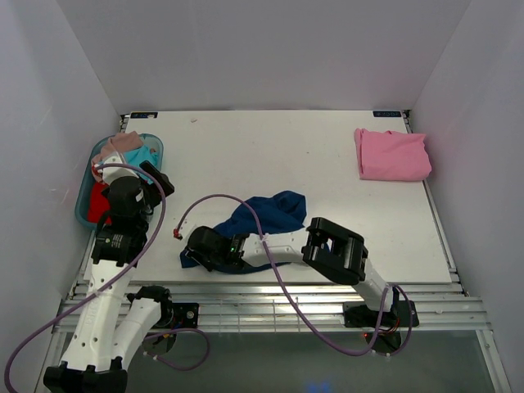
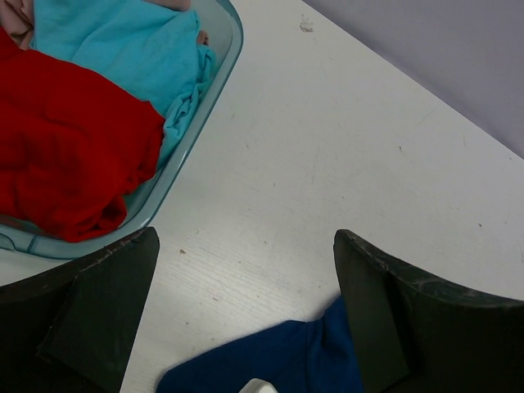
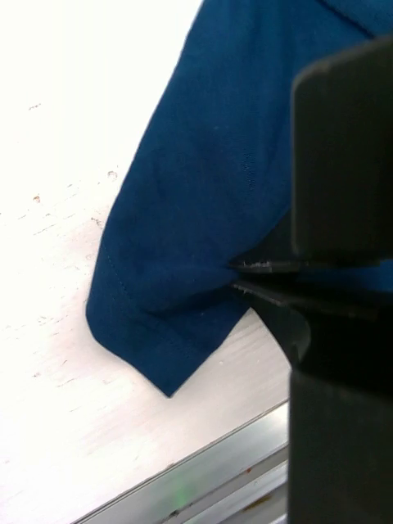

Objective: Fold and stack the t-shirts
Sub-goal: Flatten the tshirt out

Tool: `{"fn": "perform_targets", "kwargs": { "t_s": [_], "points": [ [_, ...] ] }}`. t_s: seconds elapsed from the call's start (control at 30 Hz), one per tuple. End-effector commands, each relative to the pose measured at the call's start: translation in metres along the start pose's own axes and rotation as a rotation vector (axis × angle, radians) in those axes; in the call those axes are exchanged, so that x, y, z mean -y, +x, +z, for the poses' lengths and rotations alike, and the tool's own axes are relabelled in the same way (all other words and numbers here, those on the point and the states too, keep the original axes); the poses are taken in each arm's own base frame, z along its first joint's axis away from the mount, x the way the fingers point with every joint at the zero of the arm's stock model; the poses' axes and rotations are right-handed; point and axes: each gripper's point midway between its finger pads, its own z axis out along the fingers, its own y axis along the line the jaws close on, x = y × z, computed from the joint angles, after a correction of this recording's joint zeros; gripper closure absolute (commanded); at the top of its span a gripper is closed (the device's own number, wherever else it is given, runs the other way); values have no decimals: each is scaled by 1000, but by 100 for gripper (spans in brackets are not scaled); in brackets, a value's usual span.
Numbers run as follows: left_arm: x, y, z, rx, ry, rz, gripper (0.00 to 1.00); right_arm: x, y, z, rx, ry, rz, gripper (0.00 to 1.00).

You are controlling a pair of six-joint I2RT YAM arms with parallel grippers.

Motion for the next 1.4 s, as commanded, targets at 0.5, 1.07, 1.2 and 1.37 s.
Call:
{"fn": "perform_targets", "kwargs": {
  "t_s": [0.5, 1.07, 1.2, 1.37],
  "points": [
    [8, -20, 6, 41, 2, -2, 2, 122, -129, -217, 44, 329, 118, 92],
    [111, 88, 42, -342, 442, -31, 3, 289, -29, -428, 59, 1088, 464, 92],
    [168, 146, 38, -443, 557, 125, 2, 294, 7, -416, -29, 1121, 487, 92],
    [192, 190, 58, -537, 543, 180, 2, 292, 38, -396, -81, 1115, 526, 92]
  ]
}}
